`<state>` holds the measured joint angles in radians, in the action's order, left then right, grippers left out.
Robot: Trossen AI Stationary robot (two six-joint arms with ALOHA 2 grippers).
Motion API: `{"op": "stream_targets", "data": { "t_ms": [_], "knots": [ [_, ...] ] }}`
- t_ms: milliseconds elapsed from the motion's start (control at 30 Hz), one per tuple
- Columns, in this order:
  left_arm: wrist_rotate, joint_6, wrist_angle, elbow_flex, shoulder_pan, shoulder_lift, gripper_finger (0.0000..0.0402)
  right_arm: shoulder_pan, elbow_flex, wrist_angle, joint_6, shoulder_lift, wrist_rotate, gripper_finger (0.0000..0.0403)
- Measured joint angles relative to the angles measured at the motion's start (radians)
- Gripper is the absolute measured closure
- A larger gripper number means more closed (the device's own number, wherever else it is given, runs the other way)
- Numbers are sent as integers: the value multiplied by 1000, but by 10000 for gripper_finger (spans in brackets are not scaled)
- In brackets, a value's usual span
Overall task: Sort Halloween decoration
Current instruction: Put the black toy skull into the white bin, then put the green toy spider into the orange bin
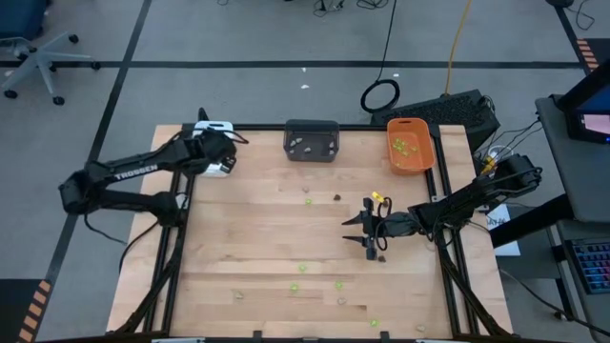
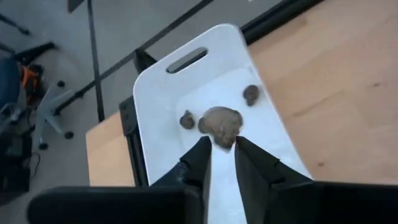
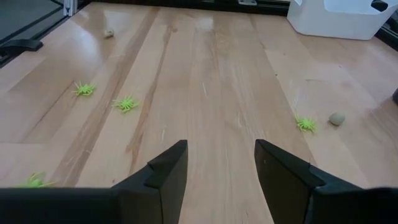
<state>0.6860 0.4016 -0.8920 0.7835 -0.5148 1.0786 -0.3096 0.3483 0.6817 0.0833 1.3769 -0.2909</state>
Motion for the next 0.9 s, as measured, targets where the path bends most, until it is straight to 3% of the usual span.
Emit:
{"op": "stream_targets", "data": {
  "t_ms": [167, 333, 433, 633, 700, 900],
  "knots": [
    [-9, -15, 46, -49, -56, -1, 308, 0, 0, 0, 2, 0, -4, 232],
    [-25, -17, 49, -52, -27, -2, 289, 1, 0, -5, 2, 10, -141, 232],
    [-92, -17, 57, -52, 23, -16, 284, 1, 0, -2, 26, 25, -194, 232],
    [-407, -69, 370, -59, 266, -71, 283, 35, 10, 37, 110, 97, -248, 232],
    [-413, -110, 492, -76, 376, -84, 283, 67, 44, 27, 125, 132, -219, 232],
    [-260, -125, 728, -168, 621, -87, 283, 150, 251, -119, 84, 267, -112, 232]
  ]
}}
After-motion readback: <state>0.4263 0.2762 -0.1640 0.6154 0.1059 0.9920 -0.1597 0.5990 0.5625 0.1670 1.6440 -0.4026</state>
